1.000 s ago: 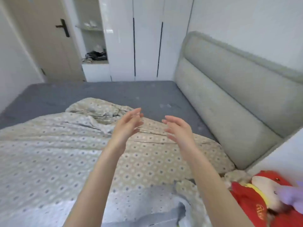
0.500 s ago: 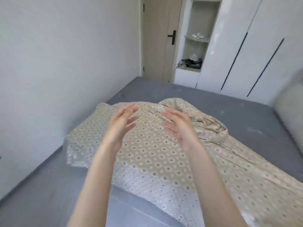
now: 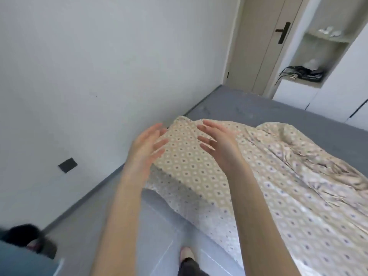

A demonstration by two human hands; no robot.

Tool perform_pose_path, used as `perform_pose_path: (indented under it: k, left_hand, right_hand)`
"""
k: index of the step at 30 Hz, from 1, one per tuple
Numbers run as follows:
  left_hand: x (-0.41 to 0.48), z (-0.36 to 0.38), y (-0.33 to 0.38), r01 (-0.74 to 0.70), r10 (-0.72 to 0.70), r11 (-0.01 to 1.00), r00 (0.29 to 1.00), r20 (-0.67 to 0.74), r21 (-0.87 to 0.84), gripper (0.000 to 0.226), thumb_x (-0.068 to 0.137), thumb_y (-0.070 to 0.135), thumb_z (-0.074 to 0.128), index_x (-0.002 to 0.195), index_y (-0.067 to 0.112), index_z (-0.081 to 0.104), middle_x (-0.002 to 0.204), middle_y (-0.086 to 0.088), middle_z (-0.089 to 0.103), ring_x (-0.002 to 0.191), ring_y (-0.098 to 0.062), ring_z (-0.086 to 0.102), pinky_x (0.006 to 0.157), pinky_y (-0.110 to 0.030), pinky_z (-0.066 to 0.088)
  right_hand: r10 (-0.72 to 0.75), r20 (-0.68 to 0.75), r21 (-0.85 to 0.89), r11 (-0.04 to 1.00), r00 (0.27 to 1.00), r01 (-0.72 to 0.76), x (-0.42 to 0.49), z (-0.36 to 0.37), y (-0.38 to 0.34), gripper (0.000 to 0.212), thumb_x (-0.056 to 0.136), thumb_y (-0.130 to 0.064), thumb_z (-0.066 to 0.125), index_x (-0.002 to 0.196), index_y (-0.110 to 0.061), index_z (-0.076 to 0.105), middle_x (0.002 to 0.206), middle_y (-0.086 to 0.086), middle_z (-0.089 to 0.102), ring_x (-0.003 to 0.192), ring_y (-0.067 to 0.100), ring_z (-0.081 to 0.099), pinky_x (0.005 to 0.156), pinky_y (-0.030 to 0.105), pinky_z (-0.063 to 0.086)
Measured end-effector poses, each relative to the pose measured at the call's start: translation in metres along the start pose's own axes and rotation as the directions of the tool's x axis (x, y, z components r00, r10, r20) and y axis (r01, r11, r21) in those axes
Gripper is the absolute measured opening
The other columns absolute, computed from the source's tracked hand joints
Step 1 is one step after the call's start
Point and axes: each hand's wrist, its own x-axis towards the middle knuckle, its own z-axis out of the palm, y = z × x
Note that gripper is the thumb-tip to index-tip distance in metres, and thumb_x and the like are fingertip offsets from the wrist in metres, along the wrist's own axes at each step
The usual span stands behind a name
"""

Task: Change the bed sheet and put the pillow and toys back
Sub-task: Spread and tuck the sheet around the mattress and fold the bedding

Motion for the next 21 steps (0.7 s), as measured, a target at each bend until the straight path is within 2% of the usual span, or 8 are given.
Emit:
perform_pose_path:
  k: [5, 10, 14, 18, 21]
  left_hand:
    - [0.080, -0.061, 0.021, -0.001, 0.002, 1.000, 0.999, -0.044, 0.003, 0.026, 0.098, 0.022, 0.052, 0.122, 0.025, 0.061, 0.119, 0.005, 0.066, 0.106, -0.015, 0.064, 0.086, -0.027, 0.050]
    - [0.182, -0.120, 0.071, -0.020, 0.024, 0.998, 0.997, -0.068, 0.054, 0.028, 0.097, 0.024, 0.054, 0.124, 0.023, 0.060, 0.119, 0.004, 0.066, 0.105, -0.017, 0.065, 0.095, -0.034, 0.049]
    - [0.261, -0.175, 0.111, -0.033, 0.041, 0.996, 0.995, -0.091, 0.083, 0.028, 0.096, 0.029, 0.054, 0.123, 0.024, 0.061, 0.119, 0.005, 0.066, 0.105, -0.016, 0.065, 0.094, -0.032, 0.049]
    - [0.317, -0.213, 0.123, -0.023, 0.029, 0.998, 0.994, -0.109, 0.056, 0.028, 0.097, 0.030, 0.053, 0.123, 0.024, 0.061, 0.119, 0.005, 0.066, 0.105, -0.015, 0.065, 0.091, -0.030, 0.050]
    - [0.371, -0.241, 0.130, -0.015, 0.019, 0.998, 0.996, -0.086, 0.055, 0.028, 0.096, 0.029, 0.054, 0.123, 0.024, 0.061, 0.119, 0.005, 0.066, 0.105, -0.015, 0.065, 0.092, -0.030, 0.050]
  right_hand:
    - [0.016, 0.055, -0.008, 1.000, 0.998, -0.016, 0.091, 0.091, 0.019, 0.022, 0.094, -0.016, 0.056, 0.114, -0.021, 0.064, 0.107, -0.006, 0.072, 0.089, 0.015, 0.066, 0.088, 0.032, 0.051]
    - [0.039, 0.126, 0.027, 0.999, 0.991, -0.043, 0.193, 0.197, 0.020, 0.019, 0.096, -0.016, 0.055, 0.111, -0.022, 0.064, 0.108, -0.006, 0.072, 0.088, 0.015, 0.066, 0.080, 0.028, 0.052]
    - [0.032, 0.156, 0.010, 0.999, 0.987, -0.034, 0.263, 0.278, 0.017, 0.017, 0.096, -0.017, 0.055, 0.109, -0.024, 0.063, 0.104, -0.008, 0.072, 0.094, 0.018, 0.068, 0.085, 0.030, 0.053]
    - [0.031, 0.167, -0.045, 0.999, 0.985, -0.024, 0.307, 0.320, 0.023, 0.018, 0.094, -0.019, 0.058, 0.110, -0.025, 0.064, 0.102, -0.010, 0.073, 0.094, 0.017, 0.069, 0.083, 0.029, 0.054]
    - [0.013, 0.112, -0.041, 0.999, 0.994, -0.009, 0.349, 0.342, 0.026, 0.017, 0.093, -0.019, 0.059, 0.108, -0.025, 0.065, 0.101, -0.011, 0.073, 0.089, 0.014, 0.069, 0.081, 0.027, 0.053]
